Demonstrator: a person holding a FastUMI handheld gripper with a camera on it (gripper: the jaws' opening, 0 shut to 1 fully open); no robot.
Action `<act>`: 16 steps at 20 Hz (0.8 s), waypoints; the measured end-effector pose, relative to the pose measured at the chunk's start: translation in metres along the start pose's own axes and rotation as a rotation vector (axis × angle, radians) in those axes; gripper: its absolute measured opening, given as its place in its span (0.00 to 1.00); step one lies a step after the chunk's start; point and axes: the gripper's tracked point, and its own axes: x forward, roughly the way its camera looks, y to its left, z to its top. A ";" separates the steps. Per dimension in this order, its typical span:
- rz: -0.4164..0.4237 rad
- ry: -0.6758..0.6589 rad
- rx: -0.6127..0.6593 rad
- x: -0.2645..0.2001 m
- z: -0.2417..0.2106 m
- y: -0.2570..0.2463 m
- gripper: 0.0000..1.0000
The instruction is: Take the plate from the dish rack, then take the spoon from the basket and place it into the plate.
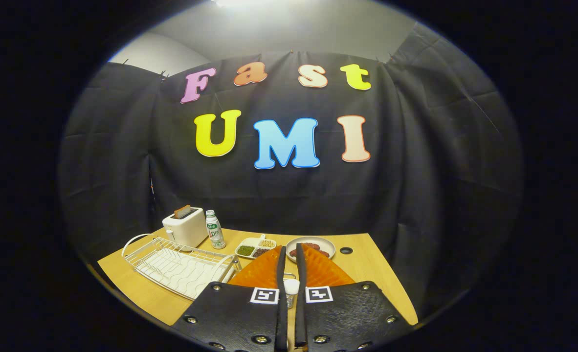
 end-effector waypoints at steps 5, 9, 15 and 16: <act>-0.016 0.069 0.016 -0.013 -0.025 0.011 0.06; 0.006 0.109 0.008 -0.016 -0.037 0.026 0.06; 0.099 0.187 -0.047 -0.014 -0.062 0.057 0.06; 0.116 0.203 -0.048 -0.013 -0.067 0.063 0.06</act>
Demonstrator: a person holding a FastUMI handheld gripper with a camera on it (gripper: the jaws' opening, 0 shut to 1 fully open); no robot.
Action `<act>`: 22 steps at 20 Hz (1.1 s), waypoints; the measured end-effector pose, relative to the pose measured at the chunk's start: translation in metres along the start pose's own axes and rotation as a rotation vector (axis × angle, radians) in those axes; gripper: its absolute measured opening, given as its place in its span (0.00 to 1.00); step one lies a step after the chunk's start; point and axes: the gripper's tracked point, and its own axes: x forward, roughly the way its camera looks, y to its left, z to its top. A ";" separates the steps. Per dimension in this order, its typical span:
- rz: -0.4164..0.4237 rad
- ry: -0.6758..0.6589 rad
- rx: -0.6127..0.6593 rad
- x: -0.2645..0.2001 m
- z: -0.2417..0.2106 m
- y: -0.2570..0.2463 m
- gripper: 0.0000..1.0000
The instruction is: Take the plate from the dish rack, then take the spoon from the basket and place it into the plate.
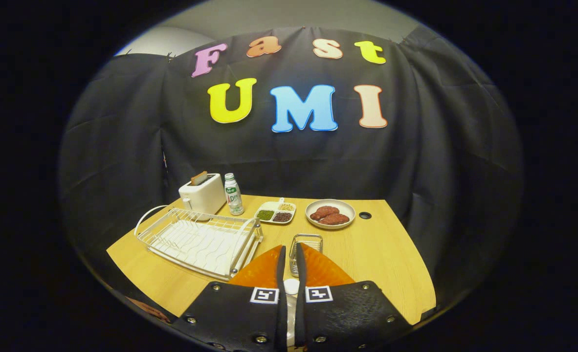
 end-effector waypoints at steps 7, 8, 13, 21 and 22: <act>0.098 0.122 -0.084 0.019 -0.041 0.035 0.06; 0.105 0.130 -0.100 0.023 -0.045 0.038 0.06; 0.151 0.171 -0.130 0.042 -0.062 0.052 0.06; 0.186 0.211 -0.178 0.058 -0.076 0.069 0.15; 0.164 0.201 -0.183 0.061 -0.073 0.064 0.18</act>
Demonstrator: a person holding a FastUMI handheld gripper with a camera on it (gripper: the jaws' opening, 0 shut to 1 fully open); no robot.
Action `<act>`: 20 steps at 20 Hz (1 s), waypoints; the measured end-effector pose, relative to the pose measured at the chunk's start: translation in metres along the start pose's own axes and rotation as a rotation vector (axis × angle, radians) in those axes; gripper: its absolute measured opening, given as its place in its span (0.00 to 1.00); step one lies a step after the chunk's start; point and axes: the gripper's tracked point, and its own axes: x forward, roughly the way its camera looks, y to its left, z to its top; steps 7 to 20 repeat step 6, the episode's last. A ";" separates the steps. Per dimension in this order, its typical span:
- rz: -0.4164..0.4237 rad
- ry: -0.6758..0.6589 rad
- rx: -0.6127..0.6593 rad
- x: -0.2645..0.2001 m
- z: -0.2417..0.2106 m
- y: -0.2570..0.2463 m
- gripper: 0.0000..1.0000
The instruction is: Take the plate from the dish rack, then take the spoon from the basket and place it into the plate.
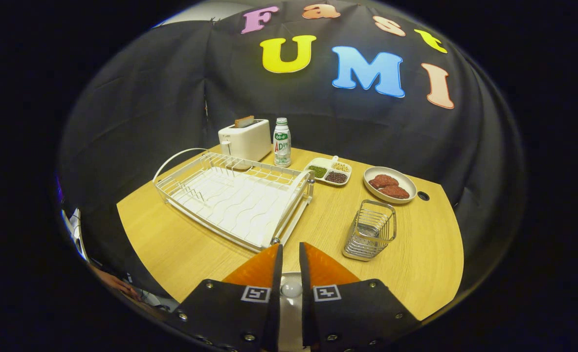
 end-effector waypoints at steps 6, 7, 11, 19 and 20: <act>-0.137 -0.127 0.059 -0.039 0.033 -0.050 0.69; -0.137 -0.127 0.059 -0.039 0.033 -0.050 0.69; -0.137 -0.127 0.059 -0.039 0.033 -0.050 0.69; -0.137 -0.127 0.059 -0.039 0.033 -0.050 0.69; -0.137 -0.127 0.059 -0.039 0.033 -0.050 0.69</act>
